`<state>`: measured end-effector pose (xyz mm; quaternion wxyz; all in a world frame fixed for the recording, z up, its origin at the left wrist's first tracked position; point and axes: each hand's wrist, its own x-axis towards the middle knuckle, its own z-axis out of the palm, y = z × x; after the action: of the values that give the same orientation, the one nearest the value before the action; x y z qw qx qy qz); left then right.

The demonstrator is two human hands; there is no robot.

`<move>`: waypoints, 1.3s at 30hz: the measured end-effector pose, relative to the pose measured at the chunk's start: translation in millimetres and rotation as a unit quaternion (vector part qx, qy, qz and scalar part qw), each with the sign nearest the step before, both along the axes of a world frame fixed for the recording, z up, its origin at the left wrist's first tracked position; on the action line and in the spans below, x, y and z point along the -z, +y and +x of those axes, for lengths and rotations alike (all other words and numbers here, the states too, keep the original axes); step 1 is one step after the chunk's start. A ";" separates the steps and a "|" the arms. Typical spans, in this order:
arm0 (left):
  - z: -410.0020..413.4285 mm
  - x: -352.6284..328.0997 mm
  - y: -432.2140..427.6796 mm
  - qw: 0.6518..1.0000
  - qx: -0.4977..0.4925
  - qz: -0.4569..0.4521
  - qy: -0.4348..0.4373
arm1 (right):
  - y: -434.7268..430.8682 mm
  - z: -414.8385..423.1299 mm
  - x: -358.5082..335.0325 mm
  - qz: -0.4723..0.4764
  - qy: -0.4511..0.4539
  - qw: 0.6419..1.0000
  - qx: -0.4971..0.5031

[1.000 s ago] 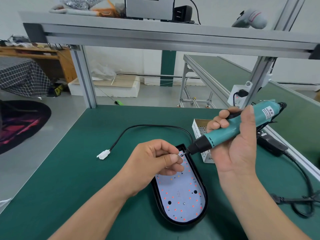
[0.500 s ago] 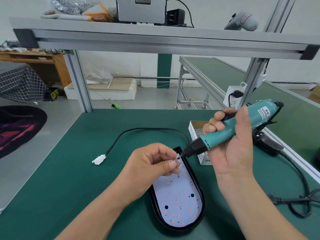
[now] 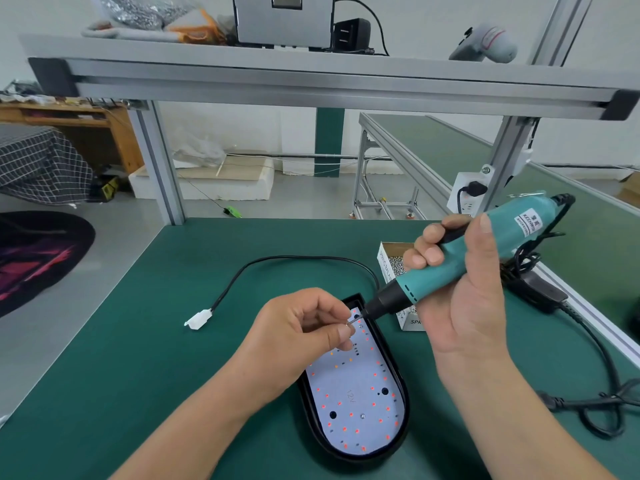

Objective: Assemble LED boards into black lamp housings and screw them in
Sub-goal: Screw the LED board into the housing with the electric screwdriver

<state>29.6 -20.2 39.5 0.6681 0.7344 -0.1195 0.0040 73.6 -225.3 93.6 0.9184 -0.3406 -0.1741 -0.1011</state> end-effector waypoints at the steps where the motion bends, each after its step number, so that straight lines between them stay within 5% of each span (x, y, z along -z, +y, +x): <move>1: -0.4 0.6 0.6 1.000 -0.004 0.015 -0.005 | 0.6 -0.5 0.1 -0.011 -0.009 1.000 -0.002; 8: -2.3 4.8 2.7 0.996 -0.016 0.091 -0.022 | 6.7 -1.0 4.5 -0.057 -0.020 0.998 -0.003; 20: -2.6 2.2 6.4 0.994 -0.001 0.101 -0.031 | 4.6 8.1 15.0 0.036 0.069 0.997 0.002; 25: 7.4 -3.2 24.2 0.963 -0.157 0.209 -0.059 | 3.7 9.9 15.5 0.044 0.073 0.996 0.003; 28: 11.3 -8.7 37.6 0.941 -0.150 0.302 0.032 | 4.3 10.1 16.0 0.037 0.069 0.997 0.003; 32: 7.5 -9.5 35.5 0.936 -0.049 0.319 0.138 | 8.9 7.4 17.7 0.015 0.063 0.998 -0.002; 39: -0.3 -17.6 33.1 0.966 0.035 0.170 0.193 | 17.3 2.5 17.4 -0.019 0.062 0.998 0.011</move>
<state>29.3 12.9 57.1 0.5433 0.8195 -0.0129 -0.1820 76.1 -208.0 76.2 0.9194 -0.3660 -0.1153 -0.0869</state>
